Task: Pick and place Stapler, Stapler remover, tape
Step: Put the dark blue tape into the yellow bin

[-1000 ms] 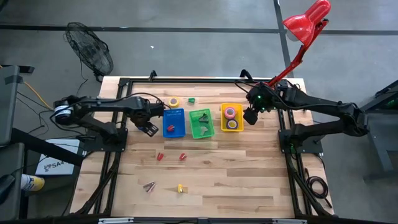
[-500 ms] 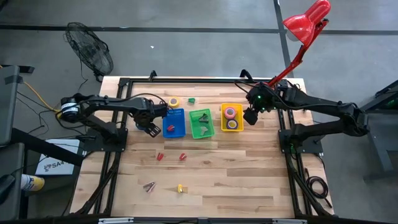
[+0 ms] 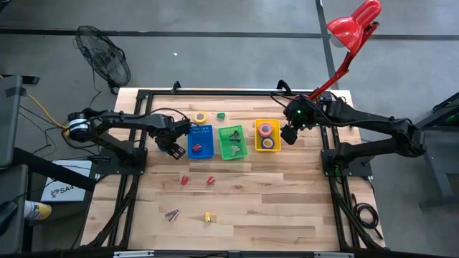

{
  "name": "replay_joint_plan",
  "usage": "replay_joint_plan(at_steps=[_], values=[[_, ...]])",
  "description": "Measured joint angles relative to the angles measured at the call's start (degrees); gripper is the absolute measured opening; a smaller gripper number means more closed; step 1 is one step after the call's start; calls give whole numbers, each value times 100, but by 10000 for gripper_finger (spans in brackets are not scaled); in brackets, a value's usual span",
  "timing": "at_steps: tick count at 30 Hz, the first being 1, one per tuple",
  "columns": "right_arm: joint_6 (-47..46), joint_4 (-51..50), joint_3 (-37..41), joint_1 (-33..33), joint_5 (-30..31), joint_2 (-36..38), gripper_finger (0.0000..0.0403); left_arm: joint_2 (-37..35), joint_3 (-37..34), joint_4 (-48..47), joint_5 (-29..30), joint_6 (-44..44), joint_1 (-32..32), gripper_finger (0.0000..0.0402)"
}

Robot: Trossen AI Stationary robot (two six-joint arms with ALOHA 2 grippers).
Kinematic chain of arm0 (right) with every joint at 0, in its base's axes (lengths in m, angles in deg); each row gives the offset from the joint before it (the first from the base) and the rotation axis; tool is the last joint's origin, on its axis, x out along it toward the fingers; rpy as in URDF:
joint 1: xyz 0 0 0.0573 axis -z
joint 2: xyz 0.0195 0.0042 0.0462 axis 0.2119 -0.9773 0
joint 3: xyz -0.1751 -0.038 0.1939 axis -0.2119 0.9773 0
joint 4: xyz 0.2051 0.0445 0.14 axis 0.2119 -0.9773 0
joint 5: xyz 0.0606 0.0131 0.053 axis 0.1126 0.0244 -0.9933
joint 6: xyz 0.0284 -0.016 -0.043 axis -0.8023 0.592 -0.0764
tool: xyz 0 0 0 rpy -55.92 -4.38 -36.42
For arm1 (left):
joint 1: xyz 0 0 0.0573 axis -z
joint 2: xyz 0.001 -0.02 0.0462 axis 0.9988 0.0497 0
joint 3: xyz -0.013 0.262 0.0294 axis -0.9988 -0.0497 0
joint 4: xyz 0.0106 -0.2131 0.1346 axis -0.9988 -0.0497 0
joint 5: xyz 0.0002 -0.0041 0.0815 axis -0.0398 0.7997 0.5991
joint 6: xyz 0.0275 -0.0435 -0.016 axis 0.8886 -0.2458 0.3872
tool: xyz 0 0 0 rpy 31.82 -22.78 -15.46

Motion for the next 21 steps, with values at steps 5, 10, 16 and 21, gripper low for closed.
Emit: replay_joint_plan(at_steps=[5, 10, 16, 21], values=[[-2, 0, 0, 0, -40, 0, 256, 4, -4, 33, -71, 114, -75, 176], [-4, 0, 0, 0, -48, 0, 256, 9, -4, 52, -118, 142, -70, 144], [-5, 0, 0, 0, -47, 0, 256, 11, -4, 70, -167, 159, -54, 89], [114, 0, 0, 0, -120, 0, 256, 27, 149, -63, -169, 495, -54, 49]])
